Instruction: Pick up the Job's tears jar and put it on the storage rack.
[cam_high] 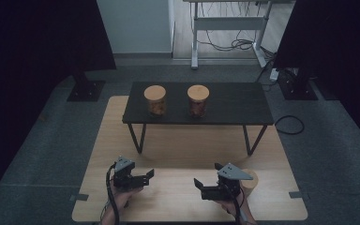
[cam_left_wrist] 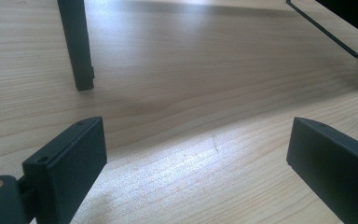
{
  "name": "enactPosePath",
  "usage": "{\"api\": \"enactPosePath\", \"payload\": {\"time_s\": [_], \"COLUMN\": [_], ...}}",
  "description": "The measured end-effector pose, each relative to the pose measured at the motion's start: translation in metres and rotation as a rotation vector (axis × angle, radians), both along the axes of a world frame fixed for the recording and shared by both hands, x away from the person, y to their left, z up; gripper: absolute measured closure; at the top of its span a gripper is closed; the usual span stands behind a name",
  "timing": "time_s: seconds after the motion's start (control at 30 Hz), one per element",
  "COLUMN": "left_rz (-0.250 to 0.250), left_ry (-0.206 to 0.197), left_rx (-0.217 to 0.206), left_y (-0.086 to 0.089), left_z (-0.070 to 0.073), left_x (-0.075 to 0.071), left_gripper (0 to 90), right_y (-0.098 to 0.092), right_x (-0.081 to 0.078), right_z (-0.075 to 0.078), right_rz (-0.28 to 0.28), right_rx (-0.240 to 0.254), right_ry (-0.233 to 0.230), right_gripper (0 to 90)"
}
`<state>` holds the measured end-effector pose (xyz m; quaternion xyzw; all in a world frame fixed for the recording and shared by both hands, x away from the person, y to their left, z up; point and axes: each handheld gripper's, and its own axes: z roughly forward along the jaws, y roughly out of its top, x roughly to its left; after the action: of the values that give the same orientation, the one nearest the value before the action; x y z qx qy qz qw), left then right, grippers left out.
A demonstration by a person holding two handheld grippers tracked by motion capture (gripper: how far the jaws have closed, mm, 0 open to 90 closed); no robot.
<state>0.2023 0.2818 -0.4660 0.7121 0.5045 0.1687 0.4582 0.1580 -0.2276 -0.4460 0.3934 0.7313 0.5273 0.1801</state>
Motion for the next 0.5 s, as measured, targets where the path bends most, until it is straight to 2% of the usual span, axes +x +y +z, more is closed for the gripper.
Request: {"api": "enactPosePath", "payload": {"time_s": [0.3, 0.5], "left_rz": [-0.003, -0.003], "left_ry": [0.000, 0.001], "left_rx": [0.003, 0.002], "left_y": [-0.001, 0.000], "left_z": [0.000, 0.000], "left_x": [-0.001, 0.000], "left_gripper": [4.4, 4.4], "right_y": [-0.004, -0.013], "right_x": [0.003, -0.003], "right_z": [0.004, 0.008], "right_rz": [0.024, 0.032], "right_rx": [-0.014, -0.036], "right_ry": [0.034, 0.012], "right_gripper": [0.1, 1.0]}}
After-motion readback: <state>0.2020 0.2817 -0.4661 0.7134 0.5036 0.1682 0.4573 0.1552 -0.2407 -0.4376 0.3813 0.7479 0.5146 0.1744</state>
